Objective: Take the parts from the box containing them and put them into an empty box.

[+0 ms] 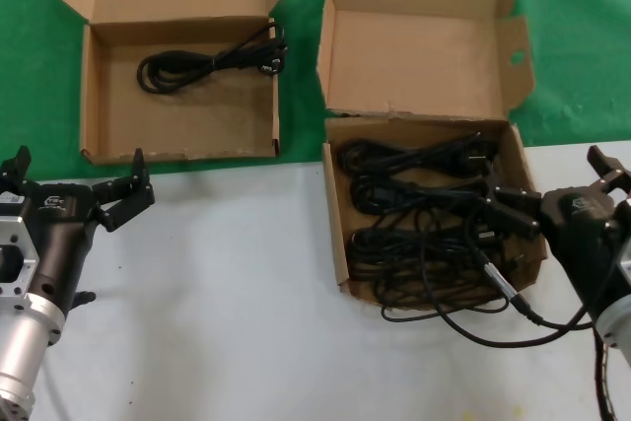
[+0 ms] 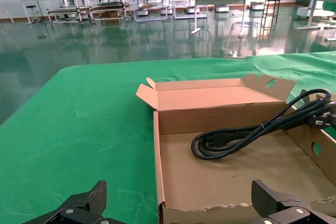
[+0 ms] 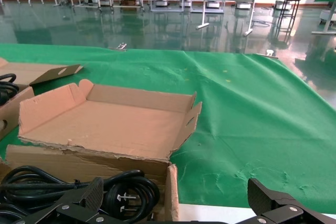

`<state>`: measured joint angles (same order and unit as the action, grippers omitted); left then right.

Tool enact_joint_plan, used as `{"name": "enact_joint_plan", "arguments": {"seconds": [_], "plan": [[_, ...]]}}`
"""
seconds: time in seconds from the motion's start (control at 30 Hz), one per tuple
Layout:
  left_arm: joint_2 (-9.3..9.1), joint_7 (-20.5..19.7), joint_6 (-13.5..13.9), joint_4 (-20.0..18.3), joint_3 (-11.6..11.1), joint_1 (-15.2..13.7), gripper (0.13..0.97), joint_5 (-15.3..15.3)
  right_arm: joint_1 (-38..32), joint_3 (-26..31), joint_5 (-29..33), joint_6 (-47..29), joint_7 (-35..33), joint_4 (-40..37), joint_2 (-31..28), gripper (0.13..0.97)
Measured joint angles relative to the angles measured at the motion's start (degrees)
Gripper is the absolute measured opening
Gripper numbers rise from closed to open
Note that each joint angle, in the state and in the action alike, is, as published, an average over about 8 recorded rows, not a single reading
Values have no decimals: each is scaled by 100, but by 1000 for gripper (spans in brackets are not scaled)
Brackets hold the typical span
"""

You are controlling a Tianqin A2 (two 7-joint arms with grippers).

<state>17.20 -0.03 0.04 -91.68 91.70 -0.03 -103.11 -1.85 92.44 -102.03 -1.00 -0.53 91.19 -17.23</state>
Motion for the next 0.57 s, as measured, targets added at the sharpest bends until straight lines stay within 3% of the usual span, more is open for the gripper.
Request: {"name": "enact_joint_plan", "arguments": {"seconds": [0.57], "plan": [[0,0,0,0,0,0,966,0,0,0,0,0,0,0,0,966]]}}
